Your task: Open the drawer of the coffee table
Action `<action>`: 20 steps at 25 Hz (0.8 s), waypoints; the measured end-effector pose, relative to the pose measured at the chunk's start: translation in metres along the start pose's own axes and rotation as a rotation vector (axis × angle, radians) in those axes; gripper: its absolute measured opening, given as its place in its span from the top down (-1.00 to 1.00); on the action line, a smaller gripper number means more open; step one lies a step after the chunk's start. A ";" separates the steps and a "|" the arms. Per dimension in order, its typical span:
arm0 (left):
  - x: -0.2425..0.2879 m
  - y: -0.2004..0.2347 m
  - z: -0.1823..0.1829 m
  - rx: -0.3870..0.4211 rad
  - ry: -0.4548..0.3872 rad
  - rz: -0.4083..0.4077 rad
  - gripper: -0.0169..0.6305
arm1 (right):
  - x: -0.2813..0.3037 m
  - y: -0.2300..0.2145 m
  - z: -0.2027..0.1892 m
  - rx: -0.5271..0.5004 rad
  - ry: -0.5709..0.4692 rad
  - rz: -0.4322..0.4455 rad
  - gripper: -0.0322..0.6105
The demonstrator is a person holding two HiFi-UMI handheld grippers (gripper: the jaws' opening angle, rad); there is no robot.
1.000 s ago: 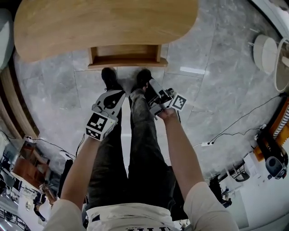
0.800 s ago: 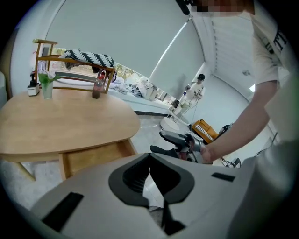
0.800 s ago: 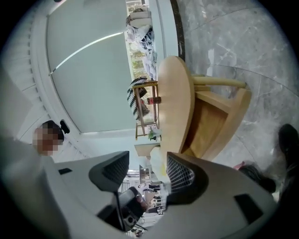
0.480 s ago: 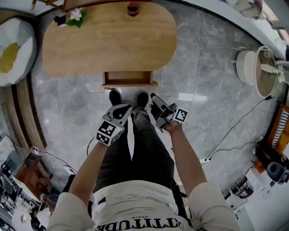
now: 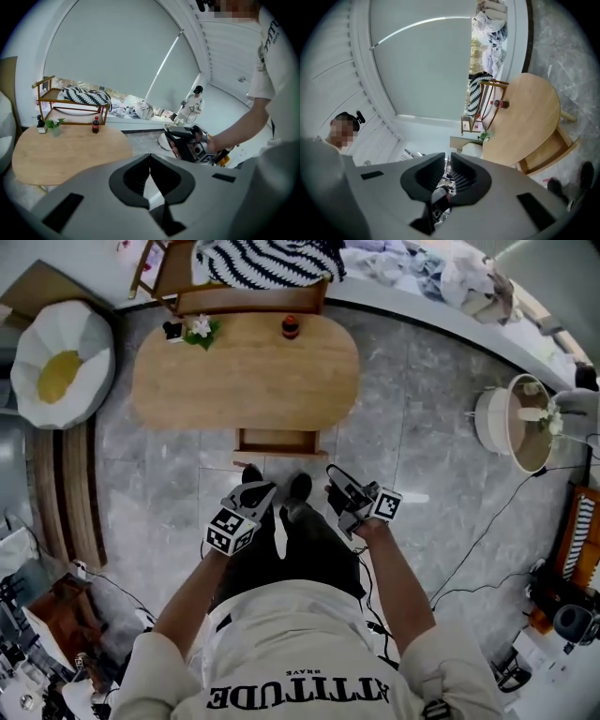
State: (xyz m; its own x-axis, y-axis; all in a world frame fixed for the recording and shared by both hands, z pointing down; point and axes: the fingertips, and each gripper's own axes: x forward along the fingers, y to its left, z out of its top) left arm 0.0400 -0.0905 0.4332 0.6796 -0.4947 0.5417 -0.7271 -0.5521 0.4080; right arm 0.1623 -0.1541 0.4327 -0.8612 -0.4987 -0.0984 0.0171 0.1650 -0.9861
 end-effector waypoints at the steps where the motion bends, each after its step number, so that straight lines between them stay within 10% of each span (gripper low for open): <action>1: -0.008 -0.005 0.004 -0.001 -0.002 0.005 0.89 | -0.003 0.012 0.001 -0.011 0.000 -0.003 0.74; 11: -0.081 -0.013 0.041 -0.011 -0.106 0.125 0.89 | -0.013 0.100 0.007 -0.152 0.051 0.026 0.84; 20: -0.142 -0.011 0.049 0.024 -0.133 0.123 0.89 | -0.006 0.159 -0.015 -0.500 0.177 -0.061 0.84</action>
State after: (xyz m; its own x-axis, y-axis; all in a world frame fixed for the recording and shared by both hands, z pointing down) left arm -0.0442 -0.0472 0.3155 0.5941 -0.6426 0.4839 -0.8038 -0.4974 0.3263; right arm 0.1625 -0.1120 0.2790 -0.9263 -0.3761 0.0234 -0.2426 0.5476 -0.8008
